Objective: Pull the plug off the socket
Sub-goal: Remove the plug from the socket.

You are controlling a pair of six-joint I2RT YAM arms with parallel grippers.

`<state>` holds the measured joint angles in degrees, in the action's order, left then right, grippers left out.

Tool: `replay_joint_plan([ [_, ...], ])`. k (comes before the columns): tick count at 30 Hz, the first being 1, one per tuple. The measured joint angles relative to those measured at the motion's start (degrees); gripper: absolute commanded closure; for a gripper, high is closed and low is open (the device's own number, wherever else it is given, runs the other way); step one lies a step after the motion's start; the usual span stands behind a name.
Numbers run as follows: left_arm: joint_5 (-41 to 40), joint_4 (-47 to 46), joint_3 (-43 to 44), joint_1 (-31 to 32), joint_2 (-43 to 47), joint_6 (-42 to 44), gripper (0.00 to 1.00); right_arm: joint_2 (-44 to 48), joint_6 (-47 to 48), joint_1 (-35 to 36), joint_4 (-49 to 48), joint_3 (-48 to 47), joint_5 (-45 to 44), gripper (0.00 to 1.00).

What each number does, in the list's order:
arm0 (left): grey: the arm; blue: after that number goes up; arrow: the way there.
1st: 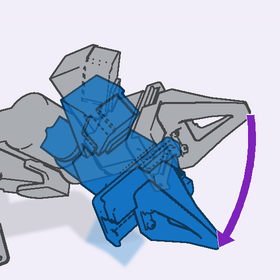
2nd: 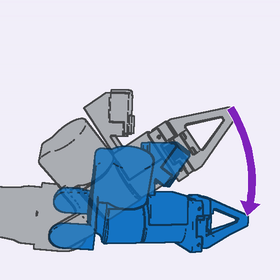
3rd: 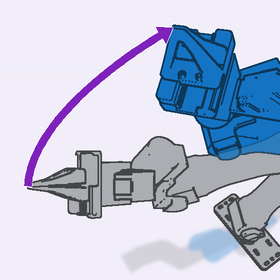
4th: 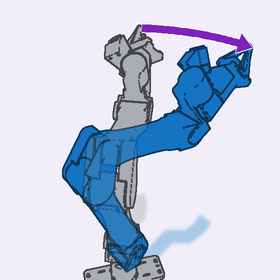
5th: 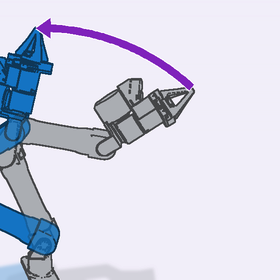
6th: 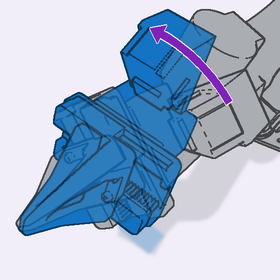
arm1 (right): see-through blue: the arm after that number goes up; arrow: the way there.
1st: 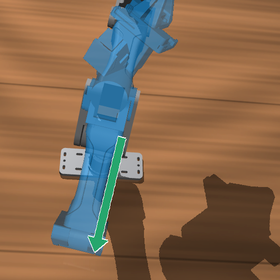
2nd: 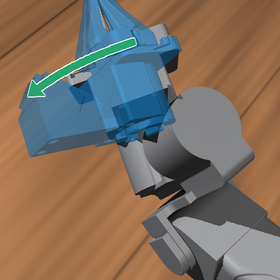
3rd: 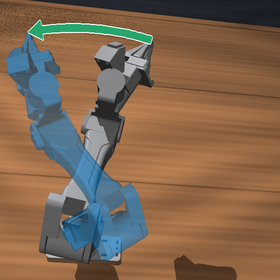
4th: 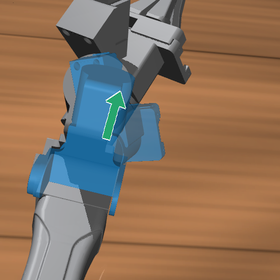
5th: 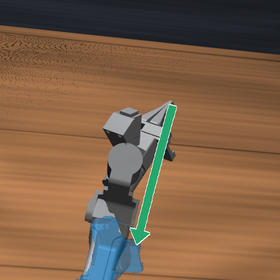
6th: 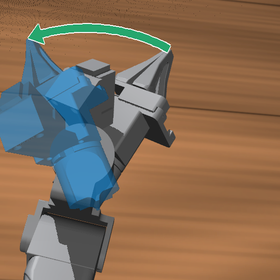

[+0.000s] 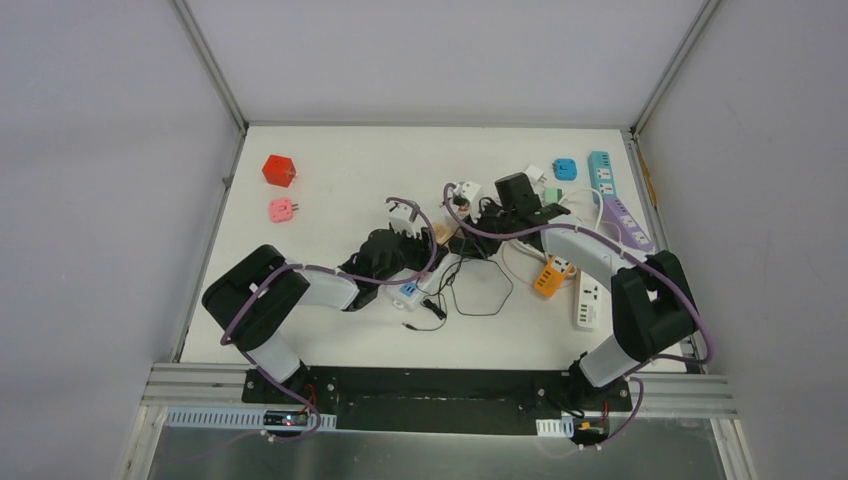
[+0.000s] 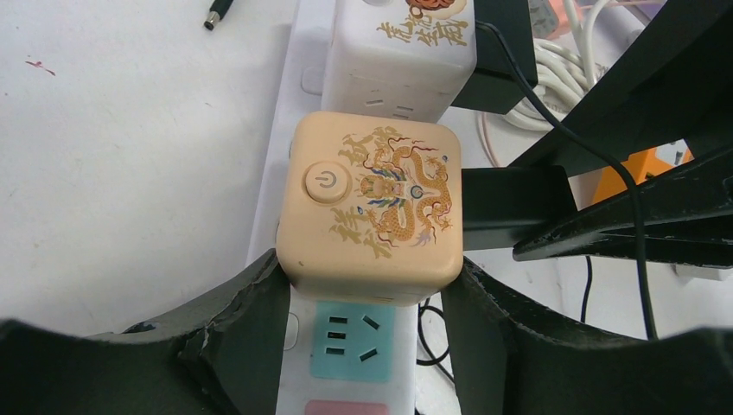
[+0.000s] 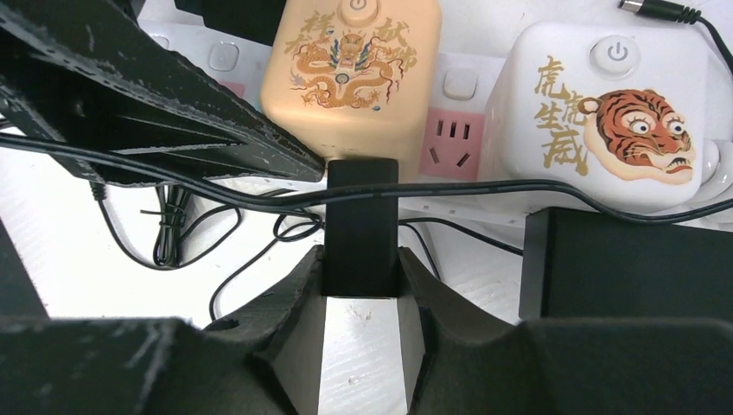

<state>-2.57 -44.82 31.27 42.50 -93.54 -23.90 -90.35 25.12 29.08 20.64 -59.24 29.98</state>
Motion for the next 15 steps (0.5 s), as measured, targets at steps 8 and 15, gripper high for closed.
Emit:
replay_joint_plan([
  [8, 0.09, -0.09, 0.02, 0.15, -0.07, -0.61, 1.0, 0.24, -0.55, 2.05, 0.09, 0.13, -1.49, 1.0],
  [15, -0.13, 0.04, -0.37, -0.17, -0.04, 0.42, 1.0, 0.24, -0.46, 5.35, 0.09, 0.02, -7.76, 1.0],
])
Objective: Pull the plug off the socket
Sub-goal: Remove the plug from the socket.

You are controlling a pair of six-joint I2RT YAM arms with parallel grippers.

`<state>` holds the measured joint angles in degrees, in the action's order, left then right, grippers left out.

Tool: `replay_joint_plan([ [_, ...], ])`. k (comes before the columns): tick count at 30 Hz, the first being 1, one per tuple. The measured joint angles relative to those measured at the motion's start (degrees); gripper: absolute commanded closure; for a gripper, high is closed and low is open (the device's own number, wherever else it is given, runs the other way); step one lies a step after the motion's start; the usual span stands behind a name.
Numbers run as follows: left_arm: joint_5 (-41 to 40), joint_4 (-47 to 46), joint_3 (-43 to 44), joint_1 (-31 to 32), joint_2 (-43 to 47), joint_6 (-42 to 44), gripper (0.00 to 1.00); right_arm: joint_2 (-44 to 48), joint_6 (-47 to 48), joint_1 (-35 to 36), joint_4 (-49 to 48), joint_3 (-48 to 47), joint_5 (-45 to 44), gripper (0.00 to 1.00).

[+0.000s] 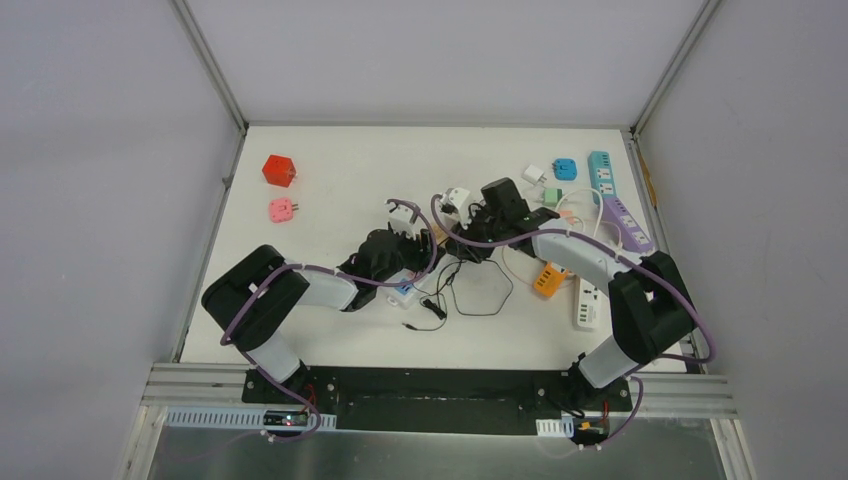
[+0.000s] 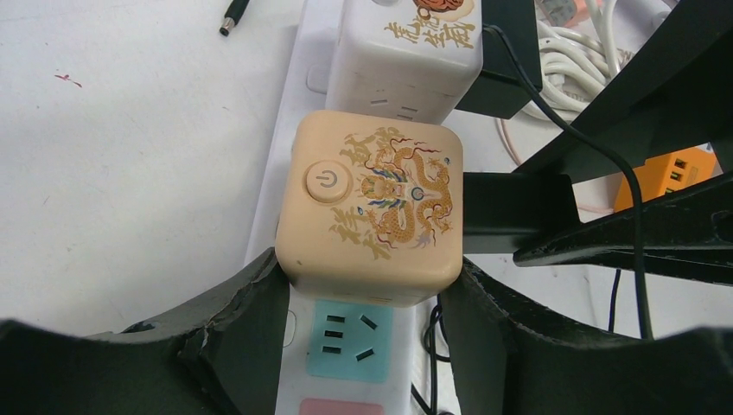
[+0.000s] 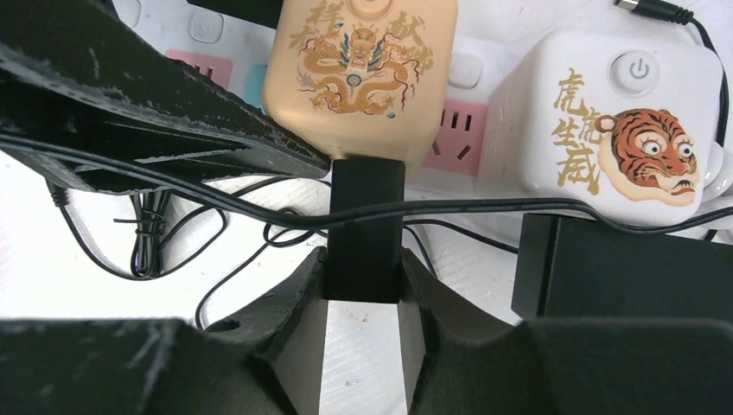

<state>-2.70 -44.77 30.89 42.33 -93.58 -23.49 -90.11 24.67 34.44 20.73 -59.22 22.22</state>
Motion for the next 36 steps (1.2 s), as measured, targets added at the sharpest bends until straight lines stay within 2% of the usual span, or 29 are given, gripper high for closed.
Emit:
replay_joint_plan([
  [10, -0.09, -0.31, 1.03, 0.11, -0.98, -1.22, 1.0, 0.0, 0.74, -5.77, 0.11, 0.0, 7.67, 1.0],
  [24, -0.46, -0.17, 0.66, -0.04, -1.03, 0.11, 1.0, 0.0, 0.87, -1.01, 0.0, 0.0, 0.98, 1.0],
  [31, -0.72, -0.24, 2.21, -0.04, -2.45, -0.22, 1.0, -0.57, 0.94, -6.14, -0.39, 0.04, 7.56, 1.0],
  [36, -0.72, 0.22, 2.84, -0.04, -2.84, -0.57, 1.0, -0.72, 0.61, -6.23, -0.66, 0.07, 8.46, 1.0],
])
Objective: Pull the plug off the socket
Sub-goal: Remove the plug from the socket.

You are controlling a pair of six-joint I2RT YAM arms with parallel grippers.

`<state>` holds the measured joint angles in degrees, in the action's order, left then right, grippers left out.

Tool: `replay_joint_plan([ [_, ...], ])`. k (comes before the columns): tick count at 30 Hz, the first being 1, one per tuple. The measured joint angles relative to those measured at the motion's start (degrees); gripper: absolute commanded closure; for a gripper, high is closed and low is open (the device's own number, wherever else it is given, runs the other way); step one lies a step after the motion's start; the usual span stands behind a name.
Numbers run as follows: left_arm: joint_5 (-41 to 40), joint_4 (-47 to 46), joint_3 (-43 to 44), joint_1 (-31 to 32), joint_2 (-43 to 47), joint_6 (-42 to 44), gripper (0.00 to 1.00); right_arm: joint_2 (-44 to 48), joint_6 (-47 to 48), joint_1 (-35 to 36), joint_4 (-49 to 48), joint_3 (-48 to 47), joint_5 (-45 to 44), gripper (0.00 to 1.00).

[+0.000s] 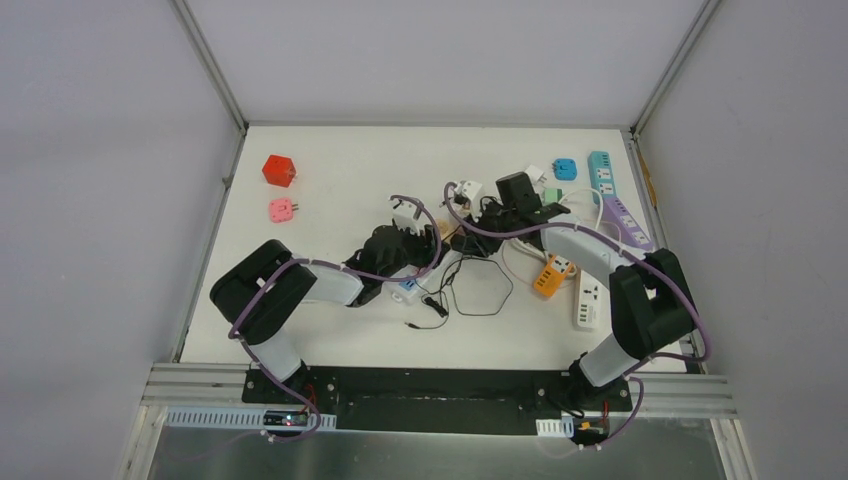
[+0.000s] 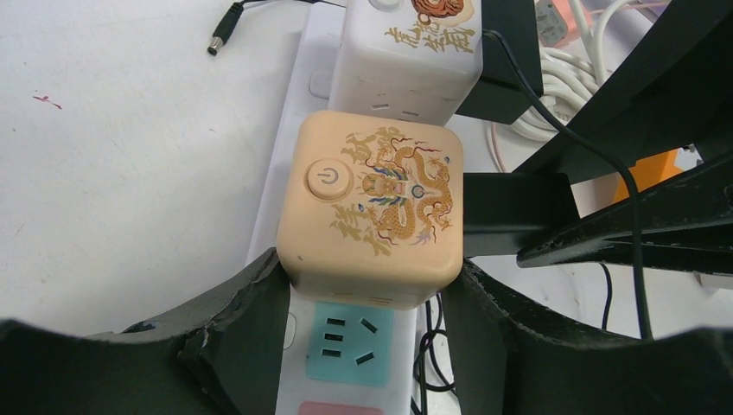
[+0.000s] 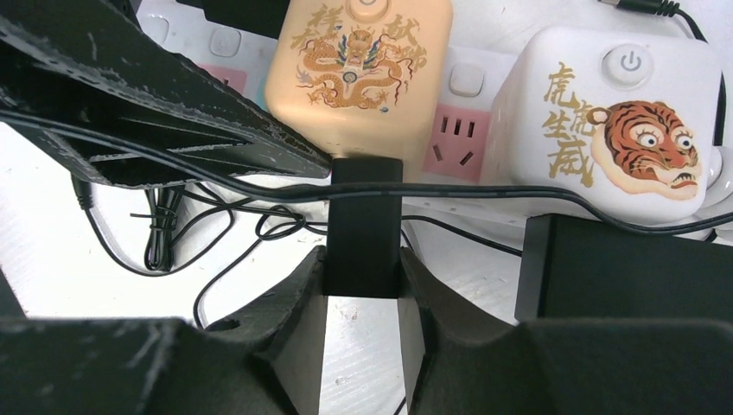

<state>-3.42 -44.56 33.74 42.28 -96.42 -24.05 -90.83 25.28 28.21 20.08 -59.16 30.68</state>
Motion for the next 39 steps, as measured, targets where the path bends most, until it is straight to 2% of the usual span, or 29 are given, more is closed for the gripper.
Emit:
replay_joint_plan([
  [10, -1.18, 1.86, 0.39, -0.7, -0.11, 0.9, 1.0, -0.11, -0.96, 4.7, -1.49, -0.02, -8.2, 1.0],
  [24, -2.05, 3.63, 2.99, -0.26, -1.36, -0.81, 1.0, -0.42, -1.36, -0.57, -1.99, 0.04, -1.14, 1.0],
  [34, -3.78, 4.66, 2.99, -0.33, -1.36, 0.09, 1.0, -0.52, -1.33, 3.67, -3.13, 0.04, -8.09, 1.0],
  [39, -4.11, 5.51, 3.65, -0.31, -1.44, -0.09, 1.0, -0.52, -1.18, 2.05, -3.34, 0.02, -6.47, 1.0],
])
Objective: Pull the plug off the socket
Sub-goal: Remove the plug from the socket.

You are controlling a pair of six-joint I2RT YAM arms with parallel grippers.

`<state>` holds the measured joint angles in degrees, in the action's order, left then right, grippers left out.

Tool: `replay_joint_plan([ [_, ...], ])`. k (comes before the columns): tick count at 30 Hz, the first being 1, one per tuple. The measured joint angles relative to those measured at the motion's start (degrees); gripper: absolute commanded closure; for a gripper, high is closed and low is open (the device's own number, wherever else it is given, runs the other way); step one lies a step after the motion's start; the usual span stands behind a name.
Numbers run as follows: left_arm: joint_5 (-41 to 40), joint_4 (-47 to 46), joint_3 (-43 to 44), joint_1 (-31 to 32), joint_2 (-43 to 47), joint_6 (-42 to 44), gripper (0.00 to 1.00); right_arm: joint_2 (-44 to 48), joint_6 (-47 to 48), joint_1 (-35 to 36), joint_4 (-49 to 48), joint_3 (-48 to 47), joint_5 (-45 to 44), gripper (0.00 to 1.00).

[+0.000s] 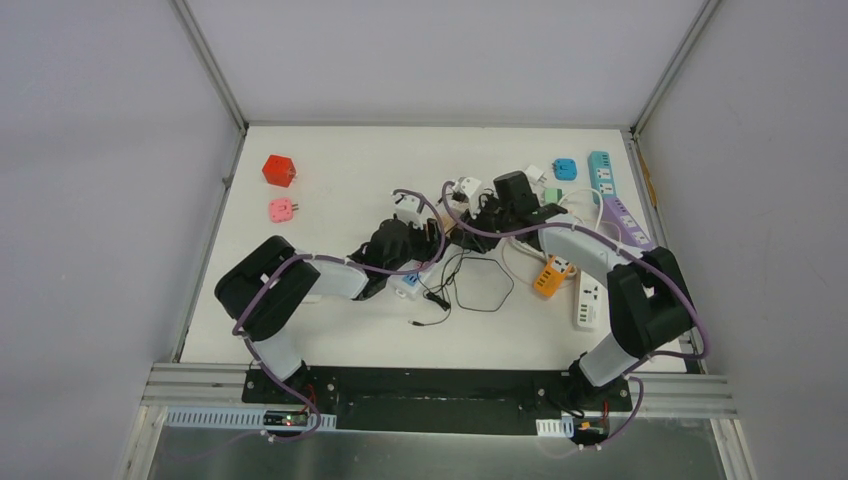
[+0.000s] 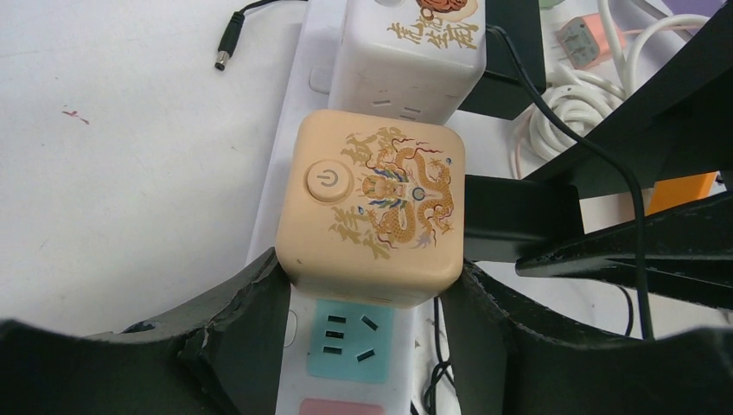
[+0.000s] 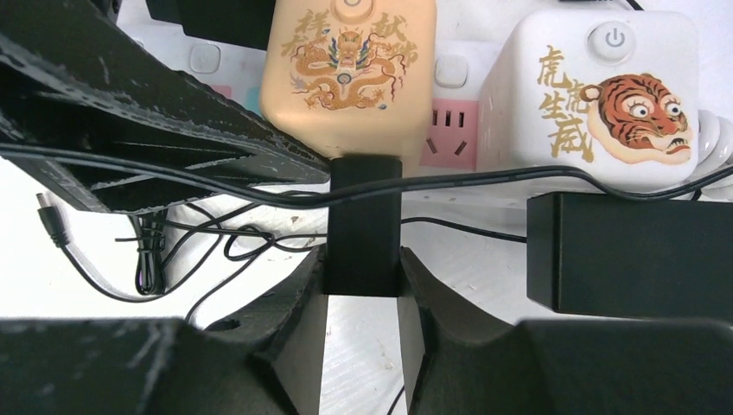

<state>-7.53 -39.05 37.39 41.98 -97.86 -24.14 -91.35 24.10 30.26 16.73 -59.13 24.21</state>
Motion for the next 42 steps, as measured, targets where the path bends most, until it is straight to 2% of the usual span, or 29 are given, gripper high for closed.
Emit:
replay_joint_plan([
  [5, 0.35, 0.24, 1.77, 0.28, -1.25, -1.42, 1.0, -0.02, 0.0, -4.22, 0.33, 0.02, 5.4, 1.0],
  [8, 0.33, 0.31, 2.05, 0.39, -1.46, -1.7, 1.0, -0.09, 0.0, -4.02, 0.42, 0.02, 5.86, 1.0],
  [17, -1.25, 1.46, 1.99, 0.31, -1.27, -0.35, 1.0, -0.11, 0.33, 1.22, -0.63, 0.0, -2.49, 1.0],
  [20, -1.51, 1.81, 2.01, 0.31, -1.25, -0.33, 1.0, -0.11, 0.55, 1.11, -0.59, -0.04, -2.75, 1.0],
  [27, -1.81, 3.43, 4.33, 0.48, -2.36, -2.25, 1.0, -0.26, 1.05, -4.31, -0.59, -0.02, 4.59, 1.0],
  [31, -2.19, 3.74, 4.72, 0.79, -2.56, -2.73, 1.0, -0.42, 0.66, -5.07, -0.74, 0.15, 6.51, 1.0],
  [42, -5.35, 5.75, 4.72, 0.76, -2.01, -2.27, 1.0, -0.59, 0.31, 0.55, -3.13, 0.33, -2.78, 1.0],
])
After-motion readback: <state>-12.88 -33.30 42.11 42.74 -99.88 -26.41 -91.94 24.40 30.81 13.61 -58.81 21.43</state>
